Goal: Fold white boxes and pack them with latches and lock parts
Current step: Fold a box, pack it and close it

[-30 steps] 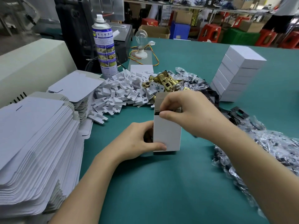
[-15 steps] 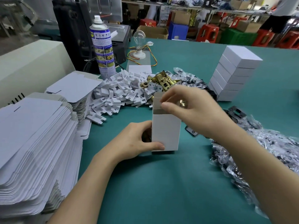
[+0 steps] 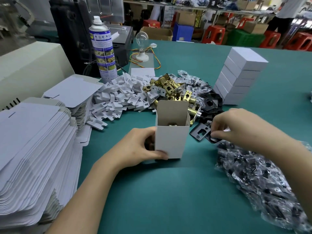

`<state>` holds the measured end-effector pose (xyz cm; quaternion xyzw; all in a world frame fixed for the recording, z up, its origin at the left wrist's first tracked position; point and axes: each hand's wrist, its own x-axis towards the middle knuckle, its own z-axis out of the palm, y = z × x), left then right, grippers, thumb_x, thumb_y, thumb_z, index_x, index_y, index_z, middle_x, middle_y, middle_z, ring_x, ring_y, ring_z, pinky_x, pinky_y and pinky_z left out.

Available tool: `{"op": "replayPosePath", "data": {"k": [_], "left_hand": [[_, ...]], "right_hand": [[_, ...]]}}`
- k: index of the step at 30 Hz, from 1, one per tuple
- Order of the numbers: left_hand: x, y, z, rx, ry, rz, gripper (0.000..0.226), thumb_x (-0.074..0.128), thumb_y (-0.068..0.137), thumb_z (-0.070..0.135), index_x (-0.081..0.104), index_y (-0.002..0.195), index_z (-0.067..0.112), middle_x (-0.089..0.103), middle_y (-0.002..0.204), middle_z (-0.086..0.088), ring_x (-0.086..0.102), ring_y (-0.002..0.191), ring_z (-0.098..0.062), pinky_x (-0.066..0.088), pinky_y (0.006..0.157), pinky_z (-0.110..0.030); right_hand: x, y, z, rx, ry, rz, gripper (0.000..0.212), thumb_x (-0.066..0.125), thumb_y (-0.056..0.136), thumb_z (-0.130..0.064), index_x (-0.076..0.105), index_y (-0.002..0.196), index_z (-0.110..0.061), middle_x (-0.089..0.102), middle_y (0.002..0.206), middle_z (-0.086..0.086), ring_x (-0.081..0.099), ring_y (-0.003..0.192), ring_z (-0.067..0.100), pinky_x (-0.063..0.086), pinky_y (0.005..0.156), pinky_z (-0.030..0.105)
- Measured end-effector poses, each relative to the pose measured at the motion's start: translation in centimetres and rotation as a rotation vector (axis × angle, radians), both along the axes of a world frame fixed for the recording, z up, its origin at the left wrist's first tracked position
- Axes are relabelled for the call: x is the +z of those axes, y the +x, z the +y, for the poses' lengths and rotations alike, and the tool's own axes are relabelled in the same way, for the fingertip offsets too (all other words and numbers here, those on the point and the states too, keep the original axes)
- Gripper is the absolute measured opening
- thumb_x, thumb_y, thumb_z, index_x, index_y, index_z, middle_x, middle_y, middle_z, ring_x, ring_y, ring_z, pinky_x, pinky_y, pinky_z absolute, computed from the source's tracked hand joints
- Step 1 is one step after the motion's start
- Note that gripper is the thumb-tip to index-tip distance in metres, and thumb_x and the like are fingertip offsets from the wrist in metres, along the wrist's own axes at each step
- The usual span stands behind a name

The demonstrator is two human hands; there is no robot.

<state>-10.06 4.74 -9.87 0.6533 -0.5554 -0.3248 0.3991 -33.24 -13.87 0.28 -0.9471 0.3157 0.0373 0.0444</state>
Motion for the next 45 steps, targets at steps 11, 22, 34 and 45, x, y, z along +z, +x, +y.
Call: {"op": "replayPosePath", "data": {"k": [11, 22, 34, 45], "left_hand": [[-0.1, -0.1, 0.0, -0.007, 0.017, 0.033, 0.052, 0.089, 0.07, 0.049, 0.07, 0.118, 0.053, 0.073, 0.094, 0.0, 0.057, 0.07, -0.003, 0.049, 0.067, -0.019], [-0.3, 0.0, -0.1, -0.002, 0.022, 0.017, 0.047, 0.086, 0.068, 0.053, 0.07, 0.112, 0.055, 0.073, 0.092, 0.004, 0.059, 0.071, -0.004, 0.051, 0.07, -0.025], [-0.2, 0.0, -0.2, 0.007, -0.013, -0.037, 0.045, 0.093, 0.078, 0.037, 0.07, 0.114, 0.049, 0.074, 0.093, 0.008, 0.061, 0.074, -0.003, 0.052, 0.071, -0.022], [0.2, -0.1, -0.2, 0.034, 0.004, -0.097, 0.034, 0.092, 0.079, 0.038, 0.065, 0.095, 0.05, 0.069, 0.081, 0.024, 0.059, 0.067, 0.003, 0.043, 0.063, -0.012]], "right_hand": [[-1.6, 0.1, -0.7, 0.073, -0.215, 0.286, 0.015, 0.071, 0.09, -0.048, 0.073, 0.087, -0.033, 0.054, 0.094, -0.016, 0.05, 0.104, 0.016, 0.045, 0.08, 0.033], [1.7, 1.5, 1.6, -0.053, 0.297, -0.754, 0.007, 0.07, 0.096, -0.03, 0.071, 0.091, -0.026, 0.074, 0.081, -0.008, 0.07, 0.08, 0.01, 0.055, 0.076, 0.026], [0.7, 6.6, 7.8, 0.135, 0.11, -0.793, 0.007, 0.076, 0.092, -0.023, 0.07, 0.091, -0.019, 0.072, 0.08, -0.01, 0.065, 0.074, 0.009, 0.054, 0.074, 0.035], [0.8, 7.8, 8.4, 0.123, 0.037, -0.445, 0.008, 0.064, 0.098, -0.033, 0.071, 0.097, -0.028, 0.063, 0.084, -0.015, 0.058, 0.097, 0.013, 0.049, 0.081, 0.036]]}}
